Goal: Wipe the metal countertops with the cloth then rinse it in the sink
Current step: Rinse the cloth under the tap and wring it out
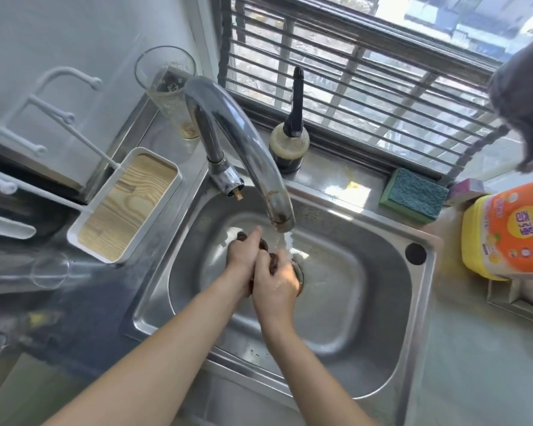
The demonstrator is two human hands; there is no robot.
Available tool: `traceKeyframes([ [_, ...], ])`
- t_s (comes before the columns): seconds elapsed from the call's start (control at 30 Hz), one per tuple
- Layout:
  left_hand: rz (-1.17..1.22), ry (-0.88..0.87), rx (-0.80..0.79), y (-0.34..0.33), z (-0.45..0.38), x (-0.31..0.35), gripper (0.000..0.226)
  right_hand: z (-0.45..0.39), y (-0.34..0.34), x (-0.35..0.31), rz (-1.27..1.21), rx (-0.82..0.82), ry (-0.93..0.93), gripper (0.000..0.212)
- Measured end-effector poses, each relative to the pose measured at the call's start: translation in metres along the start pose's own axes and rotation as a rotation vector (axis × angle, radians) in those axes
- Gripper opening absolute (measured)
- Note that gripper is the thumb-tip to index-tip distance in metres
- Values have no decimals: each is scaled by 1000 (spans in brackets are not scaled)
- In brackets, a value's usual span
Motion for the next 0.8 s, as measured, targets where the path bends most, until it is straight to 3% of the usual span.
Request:
traceKeyframes([
  [0.17,-150,-115,-98,-22,27,-15,30,-75,19,19,28,144,-281,28],
  [0.27,-141,-156,-60,-14,15,-4,31,-41,11,7,58,84,-127,27],
  [0.37,-11,-12,-3,3,2,0,30,6,1,-9,35,28,110,22],
  [0.43,-1,12,-70,-2,8,-6,31,-17,0,-2,138,5,81,25],
  [0.5,-75,-27,-148,-14,21,-11,31,-58,6,10,51,41,-144,28],
  [0.57,-168,-114,-162,-20,26,-6,33,-74,16,14,18,95,-228,27],
  [0.63,-174,-144,-103,-14,16,4,34,-46,8,4,109,25,-135,37],
  [0.7,-111,-98,-36,-2,5,10,32,-8,0,-5,58,-32,3,33],
  [0.8,-114,-51,-102,-1,8,2,26,-15,2,-1,97,-37,51,32],
])
Point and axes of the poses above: each hand's wrist, its own z-axis away from the middle knuckle, its own y-axis out of the back of the hand, x = y × z, the point moved 5 cm from there along -z, towards the middle knuckle, and after that the axes turned 14 degrees about -z, right-handed, at the moved point
